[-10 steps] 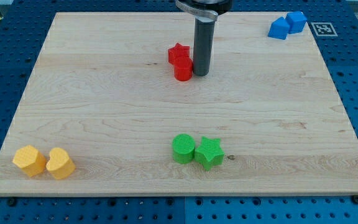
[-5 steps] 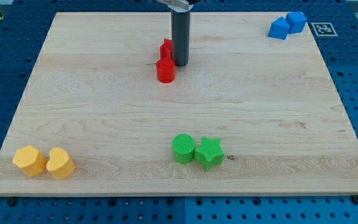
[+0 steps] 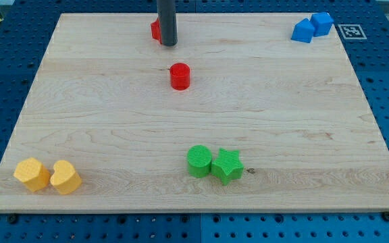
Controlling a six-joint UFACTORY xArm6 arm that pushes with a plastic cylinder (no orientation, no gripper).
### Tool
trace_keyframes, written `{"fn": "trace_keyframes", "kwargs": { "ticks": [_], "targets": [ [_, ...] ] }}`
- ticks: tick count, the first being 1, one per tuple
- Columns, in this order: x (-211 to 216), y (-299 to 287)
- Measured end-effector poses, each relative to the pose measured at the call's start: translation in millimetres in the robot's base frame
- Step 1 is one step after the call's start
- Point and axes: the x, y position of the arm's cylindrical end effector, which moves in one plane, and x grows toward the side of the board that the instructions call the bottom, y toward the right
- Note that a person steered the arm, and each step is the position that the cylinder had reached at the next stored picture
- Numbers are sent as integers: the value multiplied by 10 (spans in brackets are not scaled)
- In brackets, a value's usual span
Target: Slide the red star to the top left
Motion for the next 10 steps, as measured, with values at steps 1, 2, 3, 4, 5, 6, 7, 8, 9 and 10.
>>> {"fn": "trace_keyframes", "kwargs": {
  "ticks": [1,2,3,4,5,6,7,8,9,10],
  "targets": [
    [-6,245],
    [-33,302],
    [-68,91],
    [-127,-120],
    [-174,-136],
    [-210,62],
    [-432,248],
    [-458,197],
    [-404,-24],
    [-403,-412]
  ]
}}
